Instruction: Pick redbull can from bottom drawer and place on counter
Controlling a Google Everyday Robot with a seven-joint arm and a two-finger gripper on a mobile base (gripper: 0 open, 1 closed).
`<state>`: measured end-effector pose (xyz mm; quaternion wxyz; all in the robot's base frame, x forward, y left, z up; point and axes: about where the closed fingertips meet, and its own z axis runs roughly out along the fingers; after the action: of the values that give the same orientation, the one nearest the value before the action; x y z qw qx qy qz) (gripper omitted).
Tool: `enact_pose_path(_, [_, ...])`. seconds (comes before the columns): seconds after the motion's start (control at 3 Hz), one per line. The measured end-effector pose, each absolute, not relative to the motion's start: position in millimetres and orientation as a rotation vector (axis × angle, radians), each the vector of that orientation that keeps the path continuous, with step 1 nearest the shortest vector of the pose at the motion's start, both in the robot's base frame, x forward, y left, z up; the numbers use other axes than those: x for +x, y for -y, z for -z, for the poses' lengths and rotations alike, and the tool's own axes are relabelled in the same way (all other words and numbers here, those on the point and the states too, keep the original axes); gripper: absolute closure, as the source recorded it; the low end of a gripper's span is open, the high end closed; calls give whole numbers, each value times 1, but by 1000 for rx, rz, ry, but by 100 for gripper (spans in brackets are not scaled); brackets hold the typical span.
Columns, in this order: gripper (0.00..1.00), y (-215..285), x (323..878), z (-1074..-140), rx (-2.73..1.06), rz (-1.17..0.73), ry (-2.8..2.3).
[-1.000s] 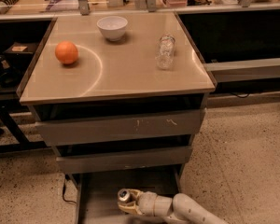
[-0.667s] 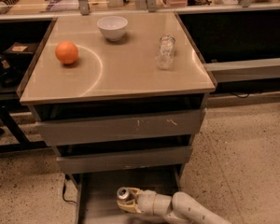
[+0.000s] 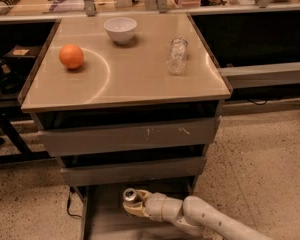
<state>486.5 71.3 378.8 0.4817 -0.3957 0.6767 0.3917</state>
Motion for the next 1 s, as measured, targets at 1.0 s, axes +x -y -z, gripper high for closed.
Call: enact_pose_path(1.0, [100,-72,505,-449,-1031,-904,-1611])
